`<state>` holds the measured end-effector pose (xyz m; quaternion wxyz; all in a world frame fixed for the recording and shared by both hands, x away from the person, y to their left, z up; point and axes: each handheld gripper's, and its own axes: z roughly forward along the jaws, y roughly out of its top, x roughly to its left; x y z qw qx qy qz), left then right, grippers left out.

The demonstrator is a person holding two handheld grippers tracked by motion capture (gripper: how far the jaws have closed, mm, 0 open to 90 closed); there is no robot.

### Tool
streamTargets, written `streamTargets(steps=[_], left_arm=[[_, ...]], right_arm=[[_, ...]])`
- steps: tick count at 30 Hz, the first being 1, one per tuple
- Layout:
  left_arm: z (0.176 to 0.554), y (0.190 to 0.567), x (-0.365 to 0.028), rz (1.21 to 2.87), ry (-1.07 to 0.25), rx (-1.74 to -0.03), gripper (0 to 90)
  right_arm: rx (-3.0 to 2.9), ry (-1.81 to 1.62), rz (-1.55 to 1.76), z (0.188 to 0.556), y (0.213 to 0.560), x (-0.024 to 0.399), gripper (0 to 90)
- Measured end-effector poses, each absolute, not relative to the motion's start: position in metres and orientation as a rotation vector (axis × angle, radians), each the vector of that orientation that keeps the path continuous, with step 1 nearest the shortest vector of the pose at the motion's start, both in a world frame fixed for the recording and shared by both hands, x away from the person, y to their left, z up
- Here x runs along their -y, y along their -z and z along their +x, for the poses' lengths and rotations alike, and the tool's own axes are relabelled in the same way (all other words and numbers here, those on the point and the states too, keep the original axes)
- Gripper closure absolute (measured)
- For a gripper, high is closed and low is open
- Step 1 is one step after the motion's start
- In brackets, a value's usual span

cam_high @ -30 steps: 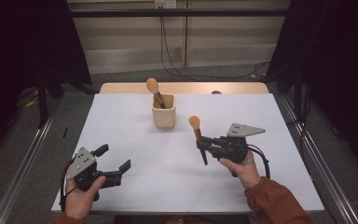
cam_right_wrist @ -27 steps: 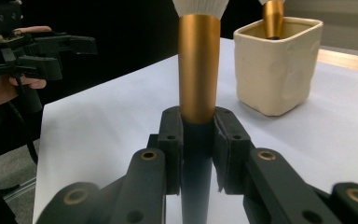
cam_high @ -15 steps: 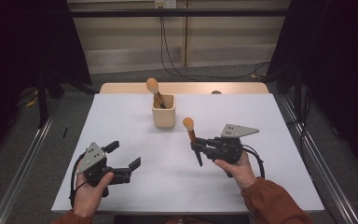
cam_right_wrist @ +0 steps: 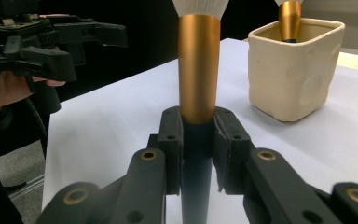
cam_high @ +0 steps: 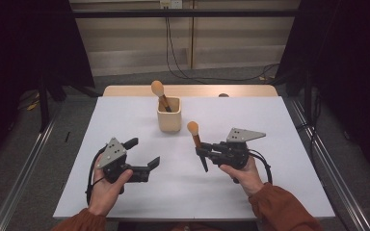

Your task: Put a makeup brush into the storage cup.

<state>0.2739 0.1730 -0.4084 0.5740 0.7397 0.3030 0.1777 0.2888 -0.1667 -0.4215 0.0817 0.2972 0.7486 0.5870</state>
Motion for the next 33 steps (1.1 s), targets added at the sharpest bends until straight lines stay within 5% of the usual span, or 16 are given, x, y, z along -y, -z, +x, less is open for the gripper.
streamTargets(steps=[33], left_arm=[[0.304,0.382,-0.1,1.704,-0.357,-0.574,2.7]], right_arm=[[-2.228,-1.752,0.882,0.289,0.422,0.169,75.1]])
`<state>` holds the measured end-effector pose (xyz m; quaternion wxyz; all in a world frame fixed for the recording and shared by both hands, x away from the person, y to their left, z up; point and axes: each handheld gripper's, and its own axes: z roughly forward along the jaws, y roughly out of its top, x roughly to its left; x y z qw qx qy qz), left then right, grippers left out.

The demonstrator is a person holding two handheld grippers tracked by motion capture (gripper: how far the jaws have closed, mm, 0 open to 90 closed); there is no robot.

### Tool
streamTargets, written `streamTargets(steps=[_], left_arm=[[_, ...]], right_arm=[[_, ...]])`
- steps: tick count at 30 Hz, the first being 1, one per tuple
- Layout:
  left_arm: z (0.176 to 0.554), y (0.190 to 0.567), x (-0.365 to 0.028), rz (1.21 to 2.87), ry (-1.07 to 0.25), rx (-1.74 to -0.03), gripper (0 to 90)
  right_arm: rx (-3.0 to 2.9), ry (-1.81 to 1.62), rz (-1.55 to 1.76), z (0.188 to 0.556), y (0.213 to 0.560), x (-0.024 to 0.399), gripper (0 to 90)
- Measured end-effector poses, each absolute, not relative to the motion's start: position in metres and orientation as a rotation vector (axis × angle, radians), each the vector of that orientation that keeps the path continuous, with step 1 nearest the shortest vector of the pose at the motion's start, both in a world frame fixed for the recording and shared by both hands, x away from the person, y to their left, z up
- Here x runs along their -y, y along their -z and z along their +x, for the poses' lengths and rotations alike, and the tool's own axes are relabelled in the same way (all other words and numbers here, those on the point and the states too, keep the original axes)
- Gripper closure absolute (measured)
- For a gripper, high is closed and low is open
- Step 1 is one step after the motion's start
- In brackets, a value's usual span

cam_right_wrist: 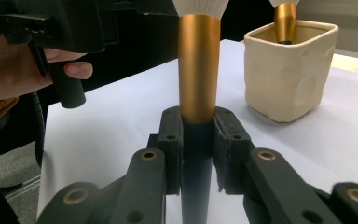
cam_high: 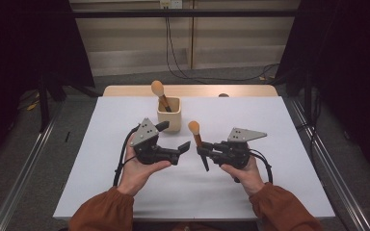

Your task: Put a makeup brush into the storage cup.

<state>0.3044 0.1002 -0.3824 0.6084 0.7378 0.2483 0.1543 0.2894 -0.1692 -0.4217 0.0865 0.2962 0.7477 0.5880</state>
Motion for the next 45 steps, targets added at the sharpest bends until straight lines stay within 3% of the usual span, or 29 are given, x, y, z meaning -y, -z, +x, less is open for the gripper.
streamTargets(steps=[11,21,36,45], left_arm=[[0.308,0.387,-0.078,1.715,-0.32,-0.592,3.8],[0.319,0.392,-0.064,1.718,-0.283,-0.599,10.2],[0.319,0.398,-0.061,1.716,-0.227,-0.61,37.4],[0.319,0.401,-0.061,1.715,-0.18,-0.635,47.8]], right_arm=[[-2.232,-1.752,0.878,0.289,0.422,0.167,75.1],[-2.233,-1.757,0.876,0.288,0.422,0.166,75.1],[-2.208,-1.752,0.896,0.289,0.421,0.165,75.1],[-2.195,-1.748,0.906,0.29,0.421,0.166,75.0]])
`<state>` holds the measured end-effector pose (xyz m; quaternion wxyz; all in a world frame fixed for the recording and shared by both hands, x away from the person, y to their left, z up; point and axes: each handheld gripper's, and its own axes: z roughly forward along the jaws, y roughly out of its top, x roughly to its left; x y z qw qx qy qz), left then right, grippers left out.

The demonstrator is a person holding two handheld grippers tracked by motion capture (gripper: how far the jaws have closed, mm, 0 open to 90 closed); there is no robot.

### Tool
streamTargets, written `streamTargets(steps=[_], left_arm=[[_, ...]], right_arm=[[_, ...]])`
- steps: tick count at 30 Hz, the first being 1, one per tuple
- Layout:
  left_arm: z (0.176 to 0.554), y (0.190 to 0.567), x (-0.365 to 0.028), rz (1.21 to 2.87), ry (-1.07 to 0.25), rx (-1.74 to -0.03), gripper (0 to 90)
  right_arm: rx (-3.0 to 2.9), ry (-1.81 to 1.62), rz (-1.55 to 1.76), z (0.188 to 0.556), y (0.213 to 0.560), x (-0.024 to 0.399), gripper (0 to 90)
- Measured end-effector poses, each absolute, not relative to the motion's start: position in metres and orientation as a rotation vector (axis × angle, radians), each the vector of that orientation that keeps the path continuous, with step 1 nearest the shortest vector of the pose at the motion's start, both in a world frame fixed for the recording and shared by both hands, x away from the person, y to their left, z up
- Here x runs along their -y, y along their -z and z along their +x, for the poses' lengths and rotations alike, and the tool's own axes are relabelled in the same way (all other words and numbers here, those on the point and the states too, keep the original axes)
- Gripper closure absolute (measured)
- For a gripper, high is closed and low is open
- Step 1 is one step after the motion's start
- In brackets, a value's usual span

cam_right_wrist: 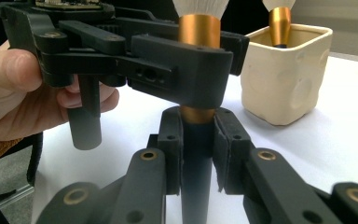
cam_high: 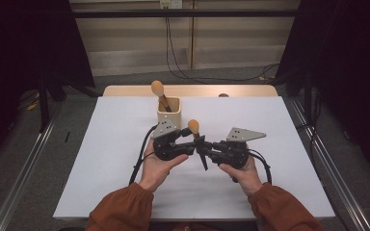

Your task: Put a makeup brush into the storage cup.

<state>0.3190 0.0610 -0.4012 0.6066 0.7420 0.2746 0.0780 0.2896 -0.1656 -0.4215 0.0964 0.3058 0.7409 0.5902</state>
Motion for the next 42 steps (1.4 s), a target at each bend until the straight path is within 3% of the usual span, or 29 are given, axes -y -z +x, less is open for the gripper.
streamTargets(steps=[6,25,33,42], left_arm=[[0.3166,0.4016,-0.0579,1.715,-0.164,-0.614,63.7],[0.3149,0.4006,-0.0557,1.722,-0.152,-0.593,69.4],[0.3157,0.3996,-0.0565,1.72,-0.155,-0.591,69.5],[0.3166,0.3984,-0.0591,1.716,-0.168,-0.595,69.5]], right_arm=[[-2.195,-1.745,0.921,0.2905,0.423,0.1653,75.0],[-2.205,-1.759,0.94,0.2926,0.4248,0.1659,73.1],[-2.201,-1.745,0.961,0.2936,0.4258,0.1676,66.1],[-2.205,-1.738,0.97,0.293,0.4256,0.1677,48.8]])
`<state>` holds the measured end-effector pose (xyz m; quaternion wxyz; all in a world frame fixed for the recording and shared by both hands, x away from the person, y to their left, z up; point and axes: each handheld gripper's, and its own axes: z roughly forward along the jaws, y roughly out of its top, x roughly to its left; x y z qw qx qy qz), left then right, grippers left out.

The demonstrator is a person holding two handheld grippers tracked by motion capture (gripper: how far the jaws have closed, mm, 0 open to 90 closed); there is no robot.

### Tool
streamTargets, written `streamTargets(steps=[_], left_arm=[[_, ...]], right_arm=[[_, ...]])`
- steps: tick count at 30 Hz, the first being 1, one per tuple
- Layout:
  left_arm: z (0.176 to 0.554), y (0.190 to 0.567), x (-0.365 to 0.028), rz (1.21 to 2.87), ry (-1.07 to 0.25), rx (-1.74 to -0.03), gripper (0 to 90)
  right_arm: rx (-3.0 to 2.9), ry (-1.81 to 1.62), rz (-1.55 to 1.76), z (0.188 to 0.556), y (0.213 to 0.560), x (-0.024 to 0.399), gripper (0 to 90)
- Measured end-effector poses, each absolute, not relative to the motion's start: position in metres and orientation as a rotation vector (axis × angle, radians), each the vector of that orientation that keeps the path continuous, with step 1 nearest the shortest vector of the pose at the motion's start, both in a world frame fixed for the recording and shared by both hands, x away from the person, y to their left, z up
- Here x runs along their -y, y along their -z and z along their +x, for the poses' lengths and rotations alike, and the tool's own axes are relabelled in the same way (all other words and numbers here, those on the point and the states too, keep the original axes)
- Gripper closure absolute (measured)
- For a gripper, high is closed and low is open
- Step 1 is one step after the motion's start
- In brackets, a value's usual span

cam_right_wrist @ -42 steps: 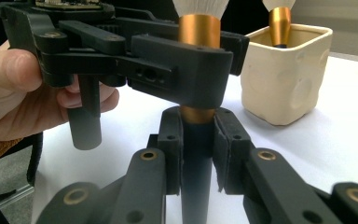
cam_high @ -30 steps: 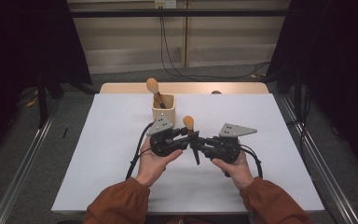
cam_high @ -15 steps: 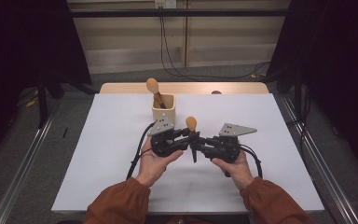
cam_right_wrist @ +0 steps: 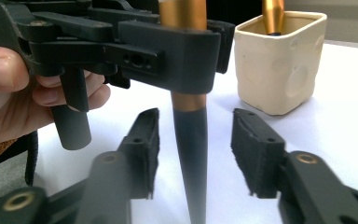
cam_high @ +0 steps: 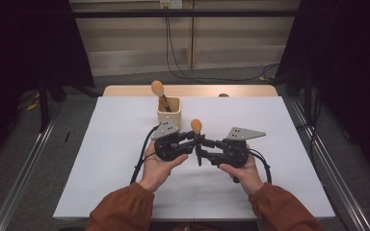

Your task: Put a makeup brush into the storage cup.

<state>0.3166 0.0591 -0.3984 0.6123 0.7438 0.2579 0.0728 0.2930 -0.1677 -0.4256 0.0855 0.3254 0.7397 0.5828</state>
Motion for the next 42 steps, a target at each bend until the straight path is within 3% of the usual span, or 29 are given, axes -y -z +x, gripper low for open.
streamTargets(steps=[16,42], left_arm=[[0.321,0.397,-0.067,1.705,-0.181,-0.614,69.5],[0.322,0.391,-0.088,1.698,-0.195,-0.644,69.6]], right_arm=[[-2.19,-1.777,0.992,0.296,0.426,0.171,7.6],[-2.006,-1.662,1.066,0.286,0.431,0.195,10.0]])
